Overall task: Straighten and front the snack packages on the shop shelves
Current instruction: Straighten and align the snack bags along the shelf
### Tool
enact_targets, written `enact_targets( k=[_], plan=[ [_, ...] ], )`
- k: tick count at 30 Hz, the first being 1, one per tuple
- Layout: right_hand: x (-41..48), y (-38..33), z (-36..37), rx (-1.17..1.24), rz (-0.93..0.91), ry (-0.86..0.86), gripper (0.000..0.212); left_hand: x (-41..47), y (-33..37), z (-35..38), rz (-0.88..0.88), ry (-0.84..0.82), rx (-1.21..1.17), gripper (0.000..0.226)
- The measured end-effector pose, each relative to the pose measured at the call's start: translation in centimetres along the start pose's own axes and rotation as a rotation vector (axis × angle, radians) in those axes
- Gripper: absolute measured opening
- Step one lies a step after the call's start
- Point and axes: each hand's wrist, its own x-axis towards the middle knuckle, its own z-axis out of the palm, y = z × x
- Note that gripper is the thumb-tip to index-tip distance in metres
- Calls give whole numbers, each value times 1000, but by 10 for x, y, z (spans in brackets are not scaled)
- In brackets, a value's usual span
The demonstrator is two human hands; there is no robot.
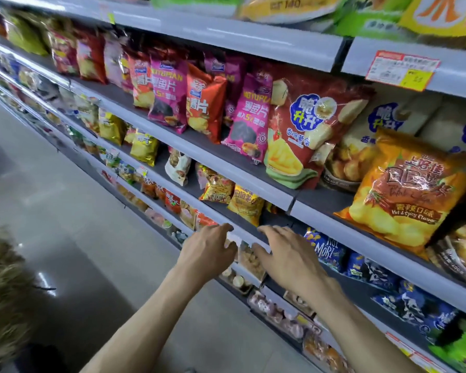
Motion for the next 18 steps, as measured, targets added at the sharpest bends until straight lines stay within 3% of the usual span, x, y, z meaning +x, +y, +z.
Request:
enact_targets(
  k=[11, 18],
  plan=[
    [106, -113, 21, 5, 14, 45, 49, 57, -145, -76, -86, 68, 12, 42],
    [135, -119, -6, -9, 46, 191, 42, 106, -144, -121, 9, 149, 40, 36]
  ],
)
